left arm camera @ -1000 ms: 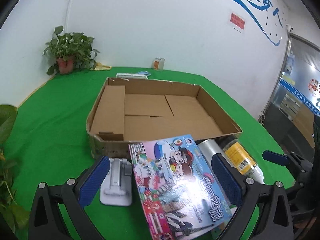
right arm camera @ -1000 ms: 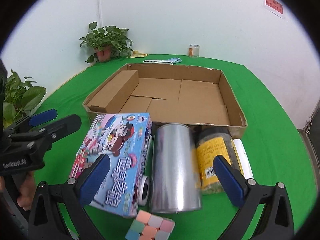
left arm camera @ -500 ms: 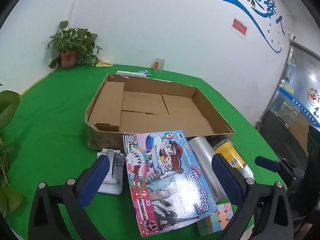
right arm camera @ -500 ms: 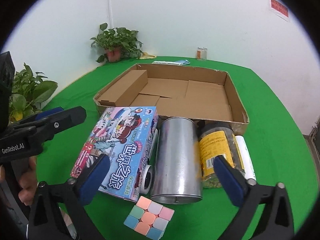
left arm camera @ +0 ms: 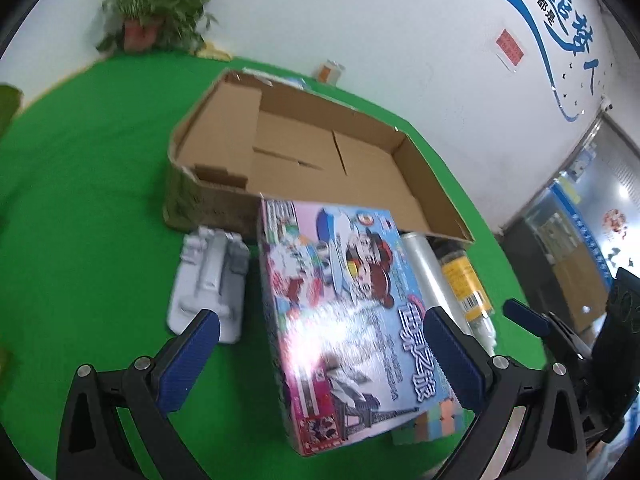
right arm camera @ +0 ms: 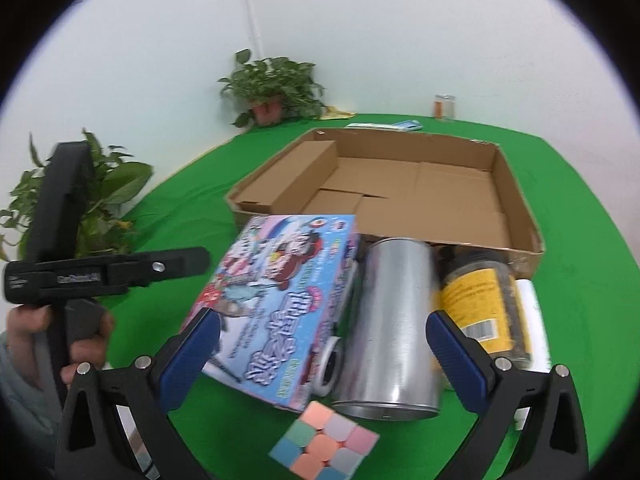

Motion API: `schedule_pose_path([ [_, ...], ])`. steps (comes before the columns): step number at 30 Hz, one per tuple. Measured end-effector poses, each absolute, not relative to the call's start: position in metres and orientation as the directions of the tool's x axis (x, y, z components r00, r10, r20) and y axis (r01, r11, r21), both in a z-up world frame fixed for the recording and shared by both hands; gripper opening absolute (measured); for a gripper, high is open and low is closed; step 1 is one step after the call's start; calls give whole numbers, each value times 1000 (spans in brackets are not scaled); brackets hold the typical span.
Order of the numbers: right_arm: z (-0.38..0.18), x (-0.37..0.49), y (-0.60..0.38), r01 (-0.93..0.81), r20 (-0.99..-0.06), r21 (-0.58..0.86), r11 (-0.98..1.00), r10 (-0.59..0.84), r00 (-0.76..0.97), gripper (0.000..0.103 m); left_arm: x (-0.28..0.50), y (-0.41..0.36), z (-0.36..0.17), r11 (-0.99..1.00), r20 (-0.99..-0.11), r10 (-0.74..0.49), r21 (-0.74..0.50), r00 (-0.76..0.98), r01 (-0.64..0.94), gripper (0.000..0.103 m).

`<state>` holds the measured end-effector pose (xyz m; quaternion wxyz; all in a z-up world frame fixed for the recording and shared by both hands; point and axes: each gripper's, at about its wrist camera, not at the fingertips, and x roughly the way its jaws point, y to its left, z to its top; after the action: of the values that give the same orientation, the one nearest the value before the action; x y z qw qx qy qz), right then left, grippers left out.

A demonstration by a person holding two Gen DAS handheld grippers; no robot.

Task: Organize rigid objects
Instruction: 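Grasp the colourful boxed game with the left gripper and lift it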

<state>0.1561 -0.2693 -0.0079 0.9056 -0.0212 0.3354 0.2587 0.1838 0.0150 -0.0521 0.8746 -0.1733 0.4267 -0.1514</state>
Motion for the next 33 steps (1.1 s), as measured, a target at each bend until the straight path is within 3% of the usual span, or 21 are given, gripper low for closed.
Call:
schedule_pose_path([
  [9, -28, 157, -231, -585, -689, 181, 791, 527, 498, 102, 193, 23, -89, 844, -713, -515, -517, 477, 139, 99],
  [15, -37, 167, -212, -589, -728, 149, 794, 491, 478, 102, 201, 32, -106, 795, -697, -591, -589, 406, 146, 87],
  [18, -44, 172, -206, -576, -749, 151, 803, 473, 463, 102, 208, 40, -117, 778, -697, -612, -615, 374, 127, 74],
  [24, -54, 178, -197, -555, -783, 112, 824, 417, 462, 102, 214, 41, -131, 734, -670, -666, -666, 328, 131, 74],
  [33, -60, 183, -189, -517, -797, 82, 852, 368, 479, 103, 214, 39, -129, 747, -684, -654, -651, 324, 133, 73],
])
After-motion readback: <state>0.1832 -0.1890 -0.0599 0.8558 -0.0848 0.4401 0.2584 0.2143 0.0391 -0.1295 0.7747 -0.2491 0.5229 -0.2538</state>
